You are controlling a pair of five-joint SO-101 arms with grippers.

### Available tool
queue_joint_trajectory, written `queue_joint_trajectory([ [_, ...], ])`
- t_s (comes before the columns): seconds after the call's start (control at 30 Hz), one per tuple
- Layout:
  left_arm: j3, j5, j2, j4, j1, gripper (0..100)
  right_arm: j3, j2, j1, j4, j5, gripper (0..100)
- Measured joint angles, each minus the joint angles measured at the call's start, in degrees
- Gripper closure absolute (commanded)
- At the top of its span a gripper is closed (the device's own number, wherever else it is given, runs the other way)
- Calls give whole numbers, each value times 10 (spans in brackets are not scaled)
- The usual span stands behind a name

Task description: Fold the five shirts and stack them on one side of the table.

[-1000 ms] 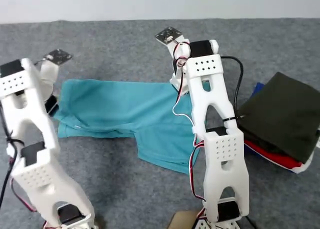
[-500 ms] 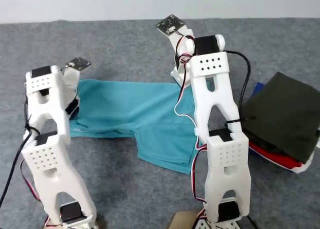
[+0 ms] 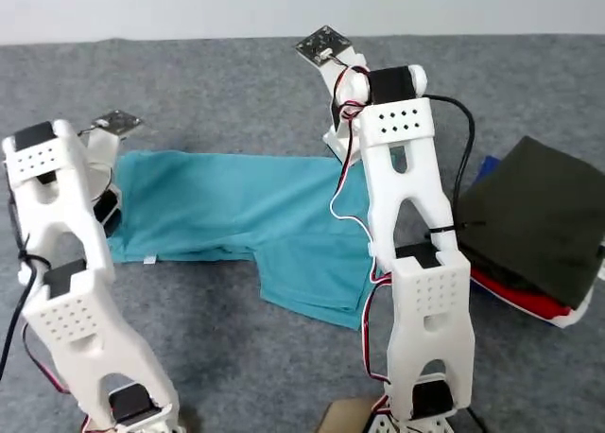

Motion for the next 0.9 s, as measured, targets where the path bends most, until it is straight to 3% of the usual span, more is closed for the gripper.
queue_joint_trajectory([
  [0.3, 28, 9, -38, -36, 30, 992, 1, -62, 0, 1, 0, 970],
  [0.5, 62, 19, 25, -75, 35, 992, 1, -64, 0, 1, 0, 970],
  [0.7, 62, -14, 25, -30, -25, 992, 1, -64, 2, 1, 0, 970],
  [0.9, 62, -24, 18, -1, -27, 992, 1, -64, 1, 1, 0, 970],
])
